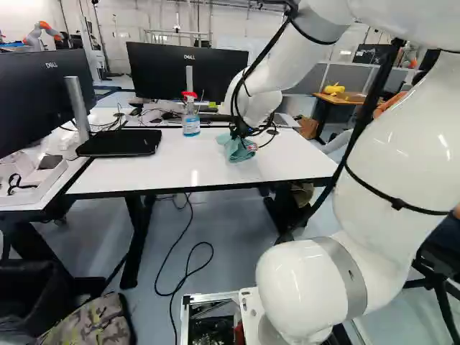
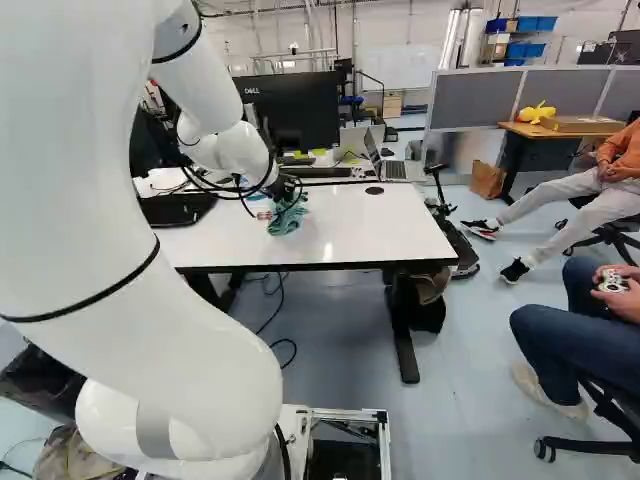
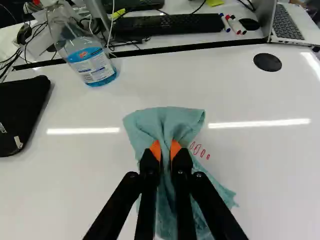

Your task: Clean the table with the green towel

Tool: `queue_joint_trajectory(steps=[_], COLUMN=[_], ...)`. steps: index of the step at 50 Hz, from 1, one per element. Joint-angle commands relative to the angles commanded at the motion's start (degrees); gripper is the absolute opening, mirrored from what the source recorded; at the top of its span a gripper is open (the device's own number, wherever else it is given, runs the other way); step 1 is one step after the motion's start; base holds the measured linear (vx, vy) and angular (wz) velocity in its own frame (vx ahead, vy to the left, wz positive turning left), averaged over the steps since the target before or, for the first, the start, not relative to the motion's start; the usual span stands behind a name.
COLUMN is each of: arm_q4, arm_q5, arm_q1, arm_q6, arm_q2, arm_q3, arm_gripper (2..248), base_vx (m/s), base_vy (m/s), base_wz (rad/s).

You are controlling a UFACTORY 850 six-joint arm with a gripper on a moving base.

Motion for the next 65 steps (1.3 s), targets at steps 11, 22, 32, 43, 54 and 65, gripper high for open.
queue_joint_trajectory(steps=[11,22,32,43,54,65], arm_q4=[0.0,0.0,0.0,0.0,0.0,0.0], arm_q5=[1.7,4.75,6.65,8.3,9.88,10.7], arm_q1=[-1.27,-1.32,-1.32,-1.32,-1.32,-1.32], arm_q6=[0.0,0.0,0.0,0.0,0.0,0.0], arm_q2=[-1.72,-5.28,-6.74,-8.36,-9.99,-11.66], arm_q3=[-1.19,-3.46,-3.59,-3.77,-3.99,-4.24], arm_gripper=[41,41,41,41,41,41], base_vx=[0.0,0.0,0.0,0.0,0.0,0.0], base_vy=[0.0,0.0,0.0,0.0,0.0,0.0], base_wz=[0.0,0.0,0.0,0.0,0.0,0.0])
